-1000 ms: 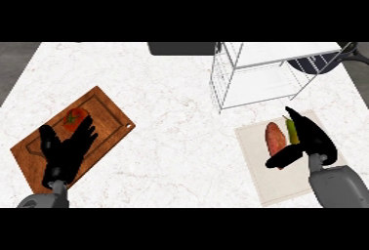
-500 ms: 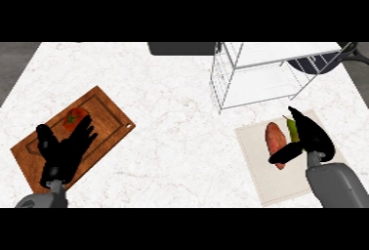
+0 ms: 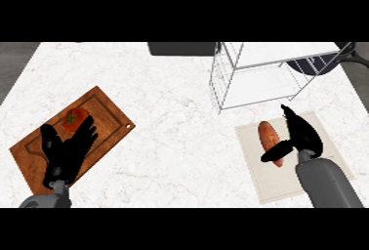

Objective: Pick the sweet potato from the placemat and place it in the tiered shelf

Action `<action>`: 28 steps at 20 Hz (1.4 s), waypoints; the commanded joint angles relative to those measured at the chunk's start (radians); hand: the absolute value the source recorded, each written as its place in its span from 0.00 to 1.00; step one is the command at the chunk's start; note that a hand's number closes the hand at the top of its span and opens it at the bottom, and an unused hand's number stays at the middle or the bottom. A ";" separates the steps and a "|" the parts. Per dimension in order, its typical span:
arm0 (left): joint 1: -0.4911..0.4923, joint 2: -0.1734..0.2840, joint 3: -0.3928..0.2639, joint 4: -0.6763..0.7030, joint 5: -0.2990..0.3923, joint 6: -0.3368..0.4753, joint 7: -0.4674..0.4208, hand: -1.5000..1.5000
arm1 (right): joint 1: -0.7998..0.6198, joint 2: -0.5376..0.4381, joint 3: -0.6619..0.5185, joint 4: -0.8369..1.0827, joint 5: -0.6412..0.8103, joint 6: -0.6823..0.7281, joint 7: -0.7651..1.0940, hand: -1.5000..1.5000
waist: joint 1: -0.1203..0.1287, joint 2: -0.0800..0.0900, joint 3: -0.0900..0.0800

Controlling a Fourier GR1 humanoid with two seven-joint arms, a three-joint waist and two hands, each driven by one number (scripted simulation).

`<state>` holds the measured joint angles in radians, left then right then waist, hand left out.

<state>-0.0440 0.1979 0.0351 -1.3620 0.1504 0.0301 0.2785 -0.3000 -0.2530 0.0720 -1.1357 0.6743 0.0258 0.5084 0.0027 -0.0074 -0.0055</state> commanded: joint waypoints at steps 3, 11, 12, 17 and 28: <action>-0.013 -0.015 -0.014 0.007 -0.010 0.004 0.012 0.50 | -0.037 -0.034 0.150 0.088 0.054 0.213 -0.075 1.00 | 0.018 0.014 0.005; 0.003 0.008 0.025 0.008 0.004 -0.028 0.019 0.50 | -0.024 0.036 0.055 0.083 0.007 0.086 -0.202 1.00 | 0.002 0.008 0.006; 0.065 -0.015 -0.006 -0.071 -0.010 -0.011 0.023 0.50 | 0.016 0.042 0.064 0.001 -0.002 0.085 -0.200 1.00 | 0.001 0.005 0.006; 0.027 -0.022 0.008 -0.043 -0.023 0.013 0.031 0.50 | 0.114 0.028 0.142 -0.345 0.014 0.147 -0.142 1.00 | -0.013 0.002 0.005; 0.009 0.005 0.042 -0.004 0.005 -0.024 0.034 0.50 | 0.097 0.092 0.309 -0.840 -0.011 0.277 -0.115 1.00 | -0.022 -0.002 0.004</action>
<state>-0.0337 0.1976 0.0716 -1.3624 0.1504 0.0075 0.2916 -0.2020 -0.1673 0.3740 -1.7566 0.6743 0.2654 0.3176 -0.0145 -0.0079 0.0003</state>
